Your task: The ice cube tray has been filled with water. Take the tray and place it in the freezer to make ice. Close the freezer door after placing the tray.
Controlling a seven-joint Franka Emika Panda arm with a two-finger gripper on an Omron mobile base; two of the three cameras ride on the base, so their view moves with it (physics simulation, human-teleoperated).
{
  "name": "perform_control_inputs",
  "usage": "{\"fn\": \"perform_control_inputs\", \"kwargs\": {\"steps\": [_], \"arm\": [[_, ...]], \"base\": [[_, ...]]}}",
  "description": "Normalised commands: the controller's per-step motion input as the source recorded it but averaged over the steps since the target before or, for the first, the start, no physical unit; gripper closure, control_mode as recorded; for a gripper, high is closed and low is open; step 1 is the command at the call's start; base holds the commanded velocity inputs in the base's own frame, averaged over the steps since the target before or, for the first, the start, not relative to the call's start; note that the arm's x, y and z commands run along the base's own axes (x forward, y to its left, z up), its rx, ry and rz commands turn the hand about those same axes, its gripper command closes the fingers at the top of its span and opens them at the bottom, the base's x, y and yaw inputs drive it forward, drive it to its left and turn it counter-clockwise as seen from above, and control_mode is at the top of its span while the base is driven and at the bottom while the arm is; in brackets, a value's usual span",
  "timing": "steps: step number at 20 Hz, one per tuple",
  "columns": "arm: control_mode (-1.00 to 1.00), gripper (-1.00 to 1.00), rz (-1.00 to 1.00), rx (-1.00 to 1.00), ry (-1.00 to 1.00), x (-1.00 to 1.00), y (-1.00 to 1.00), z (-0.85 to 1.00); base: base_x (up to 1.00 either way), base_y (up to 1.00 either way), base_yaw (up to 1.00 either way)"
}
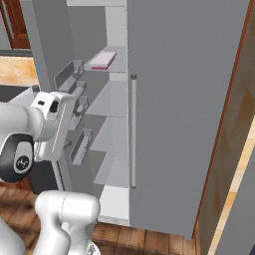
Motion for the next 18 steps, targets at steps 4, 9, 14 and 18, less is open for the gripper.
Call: {"fn": "perform_control_inputs", "kwargs": {"steps": [4,9,14,18], "arm": [[-1.0,-1.0,-0.03,0.0,-0.02,0.0,0.0,0.0],[-1.0,-1.0,0.0,0.0,0.0,0.0,0.0,0.0],[-1.0,-1.0,0.0,0.0,0.0,0.0,0.0,0.0],[-1.0,-1.0,0.0,-0.02,0.0,-0.02,0.2,-0.01]], "base": [[0.0,0.0,0.0],[0.0,0.0,0.0],[0.0,0.0,0.0],[0.0,0.0,0.0]]}}
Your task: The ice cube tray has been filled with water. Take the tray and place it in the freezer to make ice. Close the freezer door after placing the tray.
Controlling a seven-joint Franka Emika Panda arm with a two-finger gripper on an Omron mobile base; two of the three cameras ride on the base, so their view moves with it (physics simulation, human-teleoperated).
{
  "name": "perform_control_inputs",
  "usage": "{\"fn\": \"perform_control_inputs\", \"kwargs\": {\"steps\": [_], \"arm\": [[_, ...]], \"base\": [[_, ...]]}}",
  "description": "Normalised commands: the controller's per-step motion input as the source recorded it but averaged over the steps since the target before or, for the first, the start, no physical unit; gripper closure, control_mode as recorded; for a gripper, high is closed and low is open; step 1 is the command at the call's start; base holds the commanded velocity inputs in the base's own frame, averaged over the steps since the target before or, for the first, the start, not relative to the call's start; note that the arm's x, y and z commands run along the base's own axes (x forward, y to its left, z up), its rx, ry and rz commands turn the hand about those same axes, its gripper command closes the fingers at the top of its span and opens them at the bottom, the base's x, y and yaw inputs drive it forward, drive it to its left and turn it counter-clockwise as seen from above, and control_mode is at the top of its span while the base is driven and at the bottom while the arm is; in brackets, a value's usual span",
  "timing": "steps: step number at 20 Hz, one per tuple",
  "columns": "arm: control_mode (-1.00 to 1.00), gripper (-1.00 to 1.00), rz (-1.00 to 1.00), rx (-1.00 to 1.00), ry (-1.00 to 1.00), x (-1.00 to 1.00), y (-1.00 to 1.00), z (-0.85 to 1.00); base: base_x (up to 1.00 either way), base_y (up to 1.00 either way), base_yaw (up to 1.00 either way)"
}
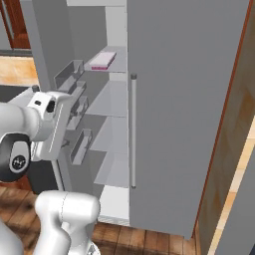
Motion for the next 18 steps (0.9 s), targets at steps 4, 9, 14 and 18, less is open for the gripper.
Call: {"fn": "perform_control_inputs", "kwargs": {"steps": [4,9,14,18], "arm": [[-1.0,-1.0,0.0,-0.14,-0.12,-0.23,0.53,-0.18],[-1.0,-1.0,0.0,-0.21,-0.18,-0.1,0.78,-0.2],[-1.0,-1.0,0.0,-0.21,-0.04,-0.14,0.71,-0.04],[-1.0,-1.0,0.0,-0.25,0.11,-0.15,0.44,-0.04]], "base": [[0.0,0.0,0.0],[0.0,0.0,0.0],[0.0,0.0,0.0],[0.0,0.0,0.0]]}}
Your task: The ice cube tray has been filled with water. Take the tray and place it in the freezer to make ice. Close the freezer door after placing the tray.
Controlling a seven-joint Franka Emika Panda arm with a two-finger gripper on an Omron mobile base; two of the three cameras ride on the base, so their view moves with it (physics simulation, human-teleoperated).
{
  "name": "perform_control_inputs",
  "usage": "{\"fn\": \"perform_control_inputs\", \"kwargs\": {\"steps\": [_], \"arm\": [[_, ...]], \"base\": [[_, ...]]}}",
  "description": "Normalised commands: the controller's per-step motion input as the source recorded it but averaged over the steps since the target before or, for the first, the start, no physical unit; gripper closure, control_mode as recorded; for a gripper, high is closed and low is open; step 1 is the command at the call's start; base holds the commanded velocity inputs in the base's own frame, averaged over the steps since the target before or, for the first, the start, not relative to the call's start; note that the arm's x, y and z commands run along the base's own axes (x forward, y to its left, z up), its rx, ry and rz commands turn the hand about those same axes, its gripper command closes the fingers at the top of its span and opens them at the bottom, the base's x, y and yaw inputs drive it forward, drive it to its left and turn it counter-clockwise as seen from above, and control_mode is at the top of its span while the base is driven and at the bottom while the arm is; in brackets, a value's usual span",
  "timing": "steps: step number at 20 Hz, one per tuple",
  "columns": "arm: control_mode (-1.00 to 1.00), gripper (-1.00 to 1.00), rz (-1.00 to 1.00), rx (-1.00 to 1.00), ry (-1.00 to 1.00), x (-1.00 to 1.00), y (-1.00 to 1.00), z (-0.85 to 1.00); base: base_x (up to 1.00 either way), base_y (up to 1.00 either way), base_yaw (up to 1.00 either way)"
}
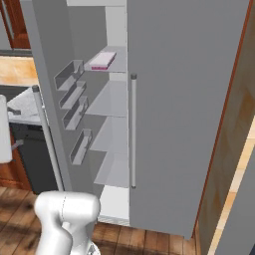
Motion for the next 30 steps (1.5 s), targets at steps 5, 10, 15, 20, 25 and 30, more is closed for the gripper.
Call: {"fn": "perform_control_inputs", "kwargs": {"steps": [5,10,15,20,25,30], "arm": [[-1.0,-1.0,0.07,-0.22,0.15,-0.01,0.25,0.0],[-1.0,-1.0,0.09,-0.29,0.22,0.0,0.0,-0.02],[-1.0,-1.0,0.05,-0.38,0.21,-0.13,0.0,-0.24],[-1.0,-1.0,0.02,-0.45,0.16,-0.04,0.19,-0.49],[-1.0,-1.0,0.01,-0.44,0.36,0.01,0.27,-0.42],[-1.0,-1.0,0.0,-0.42,0.39,0.19,0.29,-0.39]], "base": [[0.0,0.0,0.0],[0.0,0.0,0.0],[0.0,0.0,0.0],[0.0,0.0,0.0],[0.0,0.0,0.0],[0.0,0.0,0.0]]}}
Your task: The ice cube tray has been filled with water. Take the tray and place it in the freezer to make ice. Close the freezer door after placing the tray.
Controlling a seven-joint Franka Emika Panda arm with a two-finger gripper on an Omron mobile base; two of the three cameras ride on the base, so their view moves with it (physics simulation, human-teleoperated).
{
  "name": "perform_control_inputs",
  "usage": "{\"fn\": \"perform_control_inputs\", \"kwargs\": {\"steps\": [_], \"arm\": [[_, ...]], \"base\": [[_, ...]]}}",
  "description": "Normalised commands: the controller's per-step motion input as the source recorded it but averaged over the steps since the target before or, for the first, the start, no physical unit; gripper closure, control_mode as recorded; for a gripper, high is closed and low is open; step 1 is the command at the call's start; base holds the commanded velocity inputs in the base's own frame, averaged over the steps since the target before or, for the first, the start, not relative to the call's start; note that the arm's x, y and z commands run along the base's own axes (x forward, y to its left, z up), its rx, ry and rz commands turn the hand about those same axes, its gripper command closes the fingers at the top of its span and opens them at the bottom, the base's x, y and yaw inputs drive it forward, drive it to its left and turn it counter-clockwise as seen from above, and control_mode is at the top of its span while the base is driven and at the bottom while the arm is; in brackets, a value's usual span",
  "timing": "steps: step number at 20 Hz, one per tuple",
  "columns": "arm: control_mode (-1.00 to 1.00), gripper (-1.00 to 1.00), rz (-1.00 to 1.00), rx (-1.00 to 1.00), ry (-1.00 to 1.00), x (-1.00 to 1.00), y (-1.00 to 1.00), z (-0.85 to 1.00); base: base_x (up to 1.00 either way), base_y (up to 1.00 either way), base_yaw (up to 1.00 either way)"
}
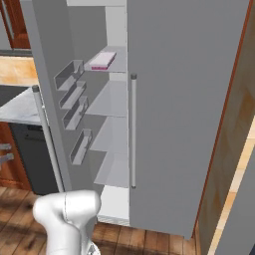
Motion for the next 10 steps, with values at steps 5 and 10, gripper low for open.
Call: {"fn": "perform_control_inputs", "kwargs": {"steps": [5,10], "arm": [[-1.0,-1.0,0.0,-0.38,0.3,0.33,0.44,-0.22],[-1.0,-1.0,-0.03,-0.26,0.2,0.25,0.51,-0.06]], "base": [[0.0,0.0,0.0],[0.0,0.0,0.0]]}}
